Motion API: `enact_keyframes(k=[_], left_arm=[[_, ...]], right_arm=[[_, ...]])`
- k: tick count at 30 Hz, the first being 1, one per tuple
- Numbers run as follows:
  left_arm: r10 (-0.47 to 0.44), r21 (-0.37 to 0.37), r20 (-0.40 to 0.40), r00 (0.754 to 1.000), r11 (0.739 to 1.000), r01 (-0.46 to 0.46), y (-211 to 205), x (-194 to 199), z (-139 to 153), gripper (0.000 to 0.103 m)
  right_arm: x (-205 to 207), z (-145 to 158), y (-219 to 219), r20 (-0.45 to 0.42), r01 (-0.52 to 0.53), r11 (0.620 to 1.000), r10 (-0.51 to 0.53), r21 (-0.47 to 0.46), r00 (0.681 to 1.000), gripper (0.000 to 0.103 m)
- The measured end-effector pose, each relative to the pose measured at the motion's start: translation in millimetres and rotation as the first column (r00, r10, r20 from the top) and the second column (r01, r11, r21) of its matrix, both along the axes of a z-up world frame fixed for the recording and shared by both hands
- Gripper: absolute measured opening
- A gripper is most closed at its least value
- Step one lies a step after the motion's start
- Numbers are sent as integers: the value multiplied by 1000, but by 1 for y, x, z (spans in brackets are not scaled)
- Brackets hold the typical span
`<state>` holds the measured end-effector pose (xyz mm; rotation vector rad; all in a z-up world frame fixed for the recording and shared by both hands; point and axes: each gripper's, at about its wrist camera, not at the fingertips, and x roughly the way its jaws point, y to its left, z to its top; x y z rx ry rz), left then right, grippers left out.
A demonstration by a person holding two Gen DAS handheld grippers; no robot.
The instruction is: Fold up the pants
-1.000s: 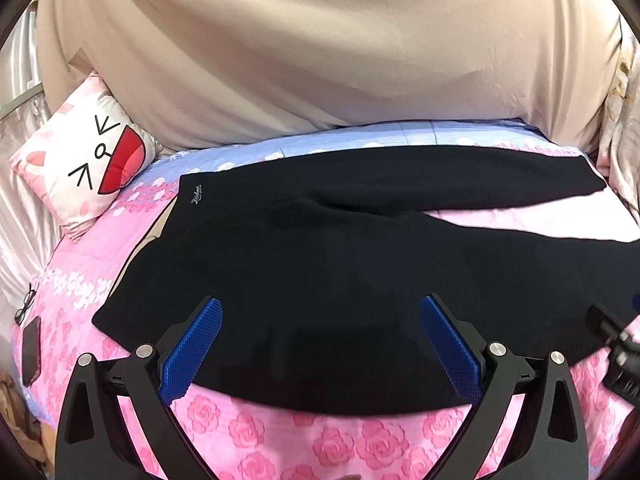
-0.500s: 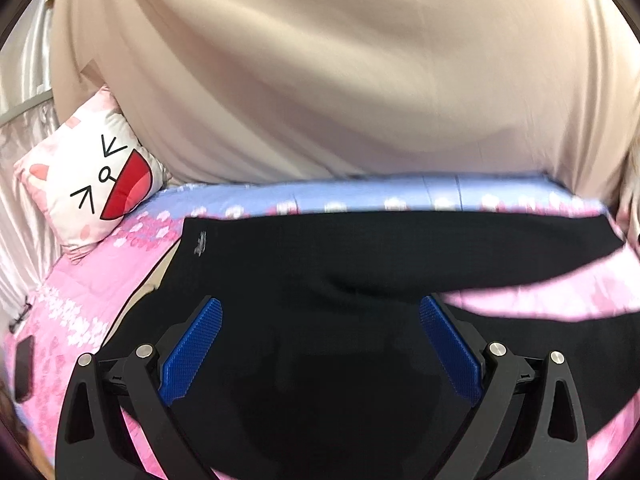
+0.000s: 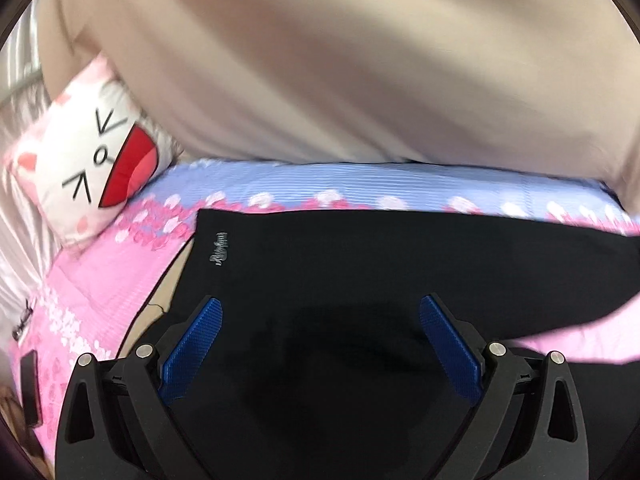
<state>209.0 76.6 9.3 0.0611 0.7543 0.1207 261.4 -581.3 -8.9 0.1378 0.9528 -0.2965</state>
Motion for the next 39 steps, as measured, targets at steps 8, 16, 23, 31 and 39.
enact_keyframes(k=[8, 16, 23, 31, 39], left_arm=[[209, 68, -23, 978, 976, -207, 114, 94, -10, 98], [171, -57, -247, 954, 980, -191, 180, 177, -61, 96], [99, -80, -258, 961, 989, -123, 166, 187, -63, 20], [0, -201, -19, 1000, 980, -3, 170, 109, 24, 19], [-126, -252, 143, 982, 955, 159, 177, -22, 87, 10]], right_arm=[[9, -6, 9, 36, -52, 998, 52, 17, 998, 54], [8, 1, 14, 21, -29, 996, 27, 87, 999, 28], [17, 11, 18, 42, 7, 993, -12, 121, 999, 15], [-45, 81, 38, 226, -48, 992, 20, 120, 974, 13], [-176, 138, 57, 411, -151, 986, 108, 73, 905, 13]])
